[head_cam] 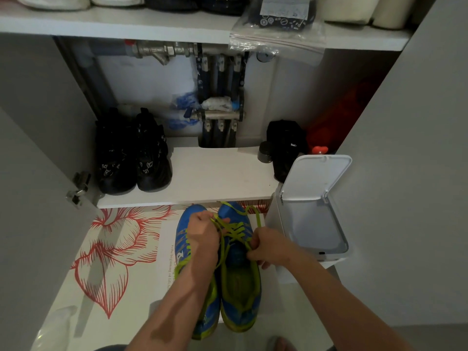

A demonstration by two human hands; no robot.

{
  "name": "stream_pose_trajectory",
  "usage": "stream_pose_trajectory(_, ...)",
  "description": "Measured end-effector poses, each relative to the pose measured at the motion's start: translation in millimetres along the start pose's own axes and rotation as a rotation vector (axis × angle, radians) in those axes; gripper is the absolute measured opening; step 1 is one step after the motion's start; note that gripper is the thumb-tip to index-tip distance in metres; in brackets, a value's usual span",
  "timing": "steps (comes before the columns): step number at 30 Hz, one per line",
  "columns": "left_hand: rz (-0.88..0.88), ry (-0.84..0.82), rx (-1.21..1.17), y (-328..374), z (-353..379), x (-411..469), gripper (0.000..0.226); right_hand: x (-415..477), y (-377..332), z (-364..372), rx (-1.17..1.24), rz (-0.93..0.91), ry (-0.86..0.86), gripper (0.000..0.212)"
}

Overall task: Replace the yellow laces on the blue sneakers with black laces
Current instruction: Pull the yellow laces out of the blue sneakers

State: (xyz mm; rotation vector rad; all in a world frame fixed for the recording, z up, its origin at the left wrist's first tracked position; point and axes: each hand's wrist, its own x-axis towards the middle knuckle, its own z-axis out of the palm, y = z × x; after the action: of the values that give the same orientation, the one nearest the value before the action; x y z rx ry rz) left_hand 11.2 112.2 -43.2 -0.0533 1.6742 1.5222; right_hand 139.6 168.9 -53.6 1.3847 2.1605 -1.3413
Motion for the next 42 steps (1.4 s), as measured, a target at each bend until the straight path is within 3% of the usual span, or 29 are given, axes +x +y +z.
stream_pose_trajectory(3,-0.050,0.034,-0.155,-1.0,3.8,0.8,0.023,0.6,1.2,0.0,0.051,0.026,-0.019,0.022)
stream_pose_trajectory(4,-0.090,0.084,-0.085,1.8,2.6,6.0,0.022,1.4,2.0,0.0,0.065,0.040,-0.023,0.021)
stream_pose_trajectory(5,-0.072,0.141,0.022,11.1,-0.5,7.7,0.026,1.4,2.5,-0.3,0.082,0.052,-0.017,0.019)
stream_pose_trajectory(7,0.080,0.196,0.578,15.3,-10.0,20.9,0.034,0.5,3.0,-1.1,0.119,0.060,0.003,0.009)
stream_pose_trajectory(9,0.143,0.186,0.374,16.7,-21.3,27.6,0.030,-3.9,0.8,-2.1,0.119,0.038,-0.003,0.020)
stream_pose_trajectory(11,0.309,0.126,0.738,14.0,-18.3,12.8,0.029,-7.8,-2.8,-1.6,0.041,-0.034,0.010,0.012)
stream_pose_trajectory(13,0.472,0.039,1.126,0.6,-14.7,8.8,0.042,-3.3,-5.2,1.4,-0.003,-0.116,0.146,0.015)
stream_pose_trajectory(16,0.650,0.039,1.290,-0.9,-6.5,3.7,0.047,11.5,-4.4,9.7,0.005,-0.243,0.372,0.012)
stream_pose_trajectory(20,0.527,-0.111,1.467,-8.8,-5.7,0.6,0.025,21.7,-3.3,23.1,-0.195,-0.345,0.342,0.019)
stream_pose_trajectory(23,0.427,-0.248,1.549,-17.0,-10.9,0.8,0.033,28.1,-0.7,32.3,-0.352,-0.311,0.360,0.026)
stream_pose_trajectory(25,0.397,-0.232,1.625,-13.7,-11.2,-0.9,0.037,32.6,-0.7,37.0,-0.371,-0.305,0.389,0.021)
stream_pose_trajectory(28,0.453,-0.190,1.659,-13.2,-11.6,1.3,0.030,38.4,-0.3,35.3,-0.069,-0.223,0.470,0.003)
stream_pose_trajectory(31,0.497,-0.169,1.699,-14.9,-14.8,0.9,0.023,45.1,7.1,24.2,0.441,0.008,0.494,0.022)
stream_pose_trajectory(33,0.525,-0.150,1.717,-15.5,-14.0,1.9,0.021,45.4,12.5,18.8,0.520,0.049,0.482,0.021)
stream_pose_trajectory(35,0.544,-0.141,1.737,-15.6,-11.6,0.5,0.022,41.0,10.9,17.6,0.359,-0.094,0.475,0.007)
stream_pose_trajectory(39,0.528,-0.150,1.723,-15.3,-9.1,2.4,0.023,32.3,2.8,22.7,-0.274,-0.326,0.423,0.028)
stream_pose_trajectory(42,0.480,-0.160,1.712,-13.1,-9.2,5.3,0.025,29.4,-0.2,29.0,-0.361,-0.321,0.409,0.027)
